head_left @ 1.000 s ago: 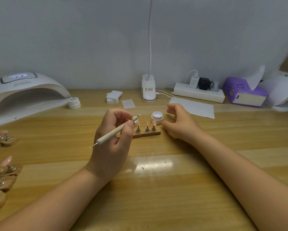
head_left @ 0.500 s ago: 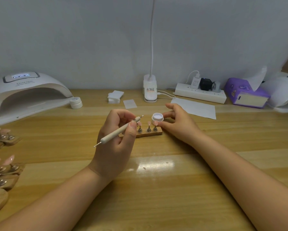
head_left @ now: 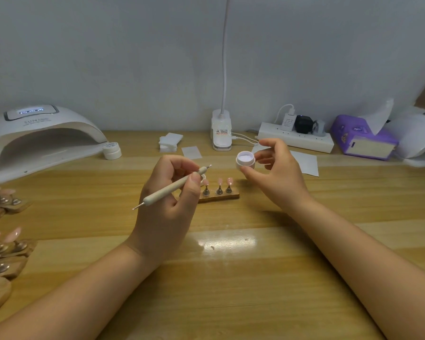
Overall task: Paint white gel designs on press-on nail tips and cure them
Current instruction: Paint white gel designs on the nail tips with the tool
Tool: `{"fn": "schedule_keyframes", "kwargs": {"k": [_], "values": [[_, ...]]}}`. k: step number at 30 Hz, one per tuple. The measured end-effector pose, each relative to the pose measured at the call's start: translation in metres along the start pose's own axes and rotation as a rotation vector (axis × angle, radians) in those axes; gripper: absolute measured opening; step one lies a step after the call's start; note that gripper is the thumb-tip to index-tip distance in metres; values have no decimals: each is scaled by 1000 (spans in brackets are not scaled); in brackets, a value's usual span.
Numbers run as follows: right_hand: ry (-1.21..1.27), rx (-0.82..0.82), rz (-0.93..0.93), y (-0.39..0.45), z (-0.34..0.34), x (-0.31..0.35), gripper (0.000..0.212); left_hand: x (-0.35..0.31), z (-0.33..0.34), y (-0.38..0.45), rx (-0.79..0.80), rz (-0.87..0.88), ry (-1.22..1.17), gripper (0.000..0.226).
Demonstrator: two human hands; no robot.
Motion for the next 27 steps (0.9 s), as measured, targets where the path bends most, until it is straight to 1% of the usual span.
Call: {"fn": "schedule_keyframes", "kwargs": {"k": [3, 8, 10, 15, 27], "values": [[7, -19, -124, -9, -2, 12, 62, -4, 0, 4, -8, 2, 7, 5], [-76, 10, -366, -28, 1, 26, 65, -10, 0, 10, -25, 12, 27, 4], [-85, 9, -422, -34, 2, 29, 65, -12, -1, 11, -26, 20, 64, 3], [-67, 15, -483, -40, 3, 37, 64, -15, -2, 14, 6, 12, 138, 11], [-67, -2, -500, -44, 4, 41, 65, -17, -2, 16, 18, 20, 243, 7]]}}
Point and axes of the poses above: each hand's wrist, its own y-axis towards the middle knuckle, its own z-axis out of the palm, x = y × z, the point moved 1 cm from there along y, towards the middle knuckle, and after that the axes turned 14 degrees about z, right-handed, at the moved point
